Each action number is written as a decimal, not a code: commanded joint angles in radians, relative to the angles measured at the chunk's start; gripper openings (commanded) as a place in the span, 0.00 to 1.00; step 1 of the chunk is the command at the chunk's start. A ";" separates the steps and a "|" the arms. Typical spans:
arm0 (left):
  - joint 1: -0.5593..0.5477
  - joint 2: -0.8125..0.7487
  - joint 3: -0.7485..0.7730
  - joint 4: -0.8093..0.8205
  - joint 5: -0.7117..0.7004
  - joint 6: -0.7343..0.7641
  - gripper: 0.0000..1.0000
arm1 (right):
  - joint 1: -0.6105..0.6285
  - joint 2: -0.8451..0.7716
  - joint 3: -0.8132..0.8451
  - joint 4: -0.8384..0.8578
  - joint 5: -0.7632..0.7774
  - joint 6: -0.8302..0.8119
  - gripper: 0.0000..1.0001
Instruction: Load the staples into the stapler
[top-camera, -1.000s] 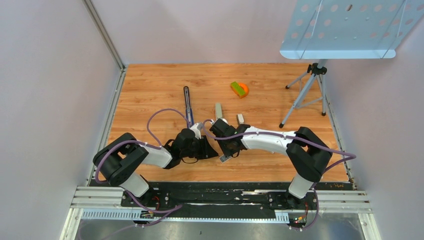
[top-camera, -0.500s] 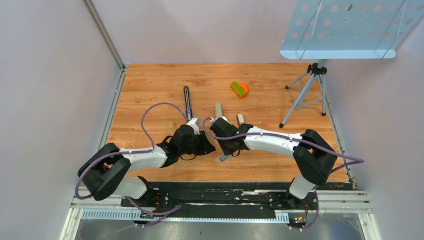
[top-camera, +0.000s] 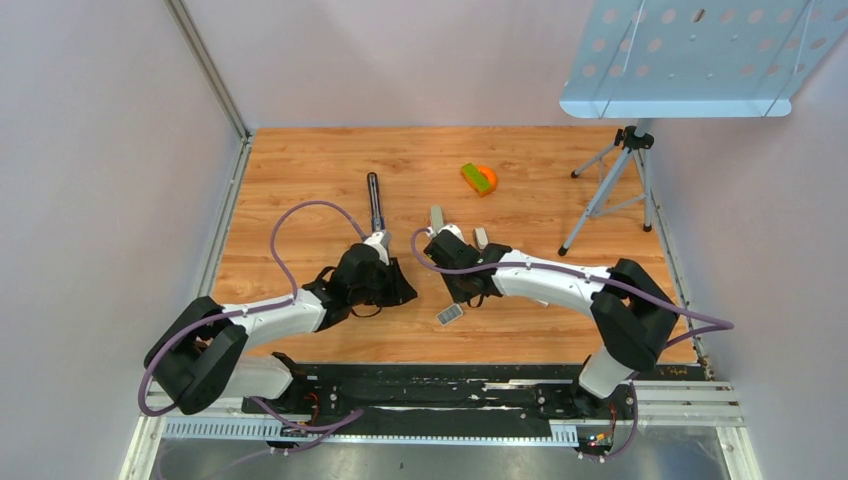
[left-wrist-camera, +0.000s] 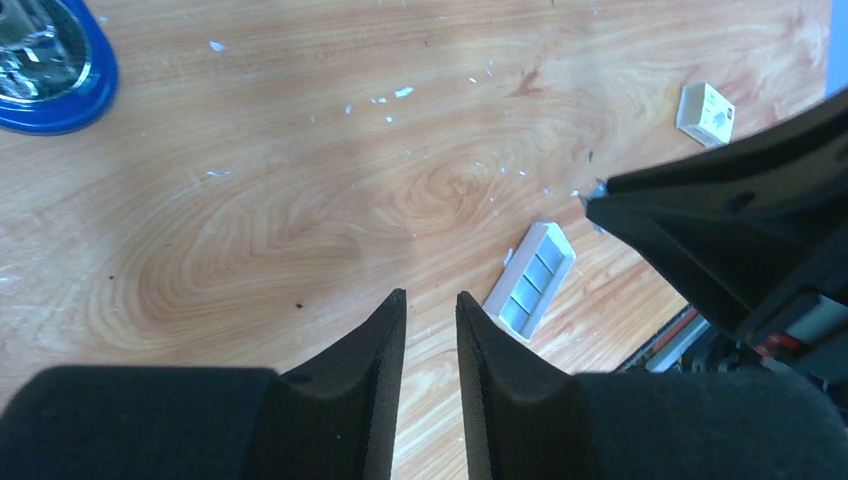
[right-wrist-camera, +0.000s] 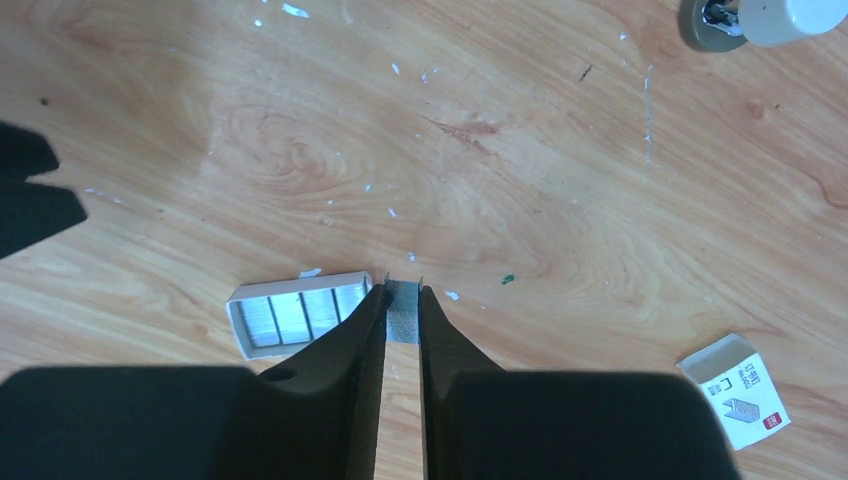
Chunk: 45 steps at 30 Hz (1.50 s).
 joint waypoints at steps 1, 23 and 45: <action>-0.002 -0.005 -0.001 0.009 0.082 0.020 0.26 | -0.012 0.043 -0.012 -0.030 0.030 -0.011 0.17; 0.173 -0.112 0.113 -0.205 -0.210 0.105 0.34 | -0.012 0.019 0.011 -0.017 -0.093 -0.006 0.17; 0.463 0.355 0.179 0.195 0.028 -0.051 0.27 | -0.022 0.389 0.609 0.011 -0.026 0.002 0.17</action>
